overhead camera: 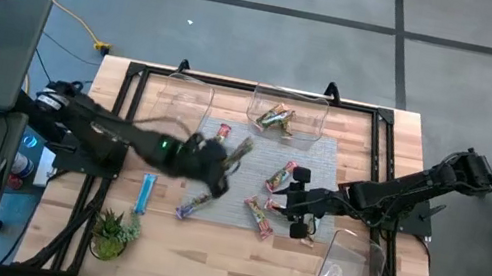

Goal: Pick and place Granola Bars by type
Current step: Put the yellow granola bar into the top right transparent bin

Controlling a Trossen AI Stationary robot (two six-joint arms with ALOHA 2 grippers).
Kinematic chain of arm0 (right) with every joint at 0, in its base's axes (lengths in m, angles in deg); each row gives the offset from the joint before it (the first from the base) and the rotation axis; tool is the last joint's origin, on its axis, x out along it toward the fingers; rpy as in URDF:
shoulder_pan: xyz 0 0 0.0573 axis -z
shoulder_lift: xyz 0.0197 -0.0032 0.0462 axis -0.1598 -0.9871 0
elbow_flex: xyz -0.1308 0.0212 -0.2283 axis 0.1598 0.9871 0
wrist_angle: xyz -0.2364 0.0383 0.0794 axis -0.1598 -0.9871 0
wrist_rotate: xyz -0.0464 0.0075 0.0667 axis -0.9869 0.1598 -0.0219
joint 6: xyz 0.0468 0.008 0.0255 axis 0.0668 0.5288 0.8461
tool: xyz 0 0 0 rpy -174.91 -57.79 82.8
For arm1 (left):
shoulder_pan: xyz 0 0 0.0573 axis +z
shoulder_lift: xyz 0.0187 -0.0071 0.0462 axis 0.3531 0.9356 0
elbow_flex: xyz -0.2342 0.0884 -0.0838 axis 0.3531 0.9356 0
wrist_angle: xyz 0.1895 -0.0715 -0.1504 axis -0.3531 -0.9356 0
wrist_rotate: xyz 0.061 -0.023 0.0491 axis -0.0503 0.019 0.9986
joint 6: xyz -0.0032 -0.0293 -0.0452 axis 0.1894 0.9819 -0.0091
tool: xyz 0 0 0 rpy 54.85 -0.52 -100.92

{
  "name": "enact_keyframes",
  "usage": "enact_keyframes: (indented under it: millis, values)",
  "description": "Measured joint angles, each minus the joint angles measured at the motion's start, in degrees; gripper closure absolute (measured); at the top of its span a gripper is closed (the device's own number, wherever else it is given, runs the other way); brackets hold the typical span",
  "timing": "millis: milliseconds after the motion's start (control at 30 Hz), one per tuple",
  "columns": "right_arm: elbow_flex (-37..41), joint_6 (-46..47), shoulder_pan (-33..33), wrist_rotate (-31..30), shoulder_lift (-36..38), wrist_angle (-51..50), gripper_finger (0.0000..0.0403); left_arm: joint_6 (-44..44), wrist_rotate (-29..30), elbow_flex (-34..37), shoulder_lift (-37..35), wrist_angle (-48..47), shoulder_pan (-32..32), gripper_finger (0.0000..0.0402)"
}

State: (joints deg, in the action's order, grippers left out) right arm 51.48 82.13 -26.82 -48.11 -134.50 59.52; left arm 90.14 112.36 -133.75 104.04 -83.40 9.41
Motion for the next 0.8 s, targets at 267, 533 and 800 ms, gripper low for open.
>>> enact_keyframes:
  millis: [267, 533, 800]
  values:
    - [0.02, 0.00, 0.00, -0.02, 0.02, 0.01, 0.0238, -20.96, -13.31, -0.02, 3.36, 19.29, 18.72, 0.0285]
    - [0.07, 0.00, 0.00, 0.28, 0.02, 1.98, 0.0241, -26.63, -26.57, 0.04, 12.69, 35.78, 30.89, 0.0285]
    - [0.07, 0.00, 0.00, -0.12, 0.02, 2.06, 0.0240, -26.57, -28.37, 0.00, 20.34, 44.75, 35.99, 0.0285]
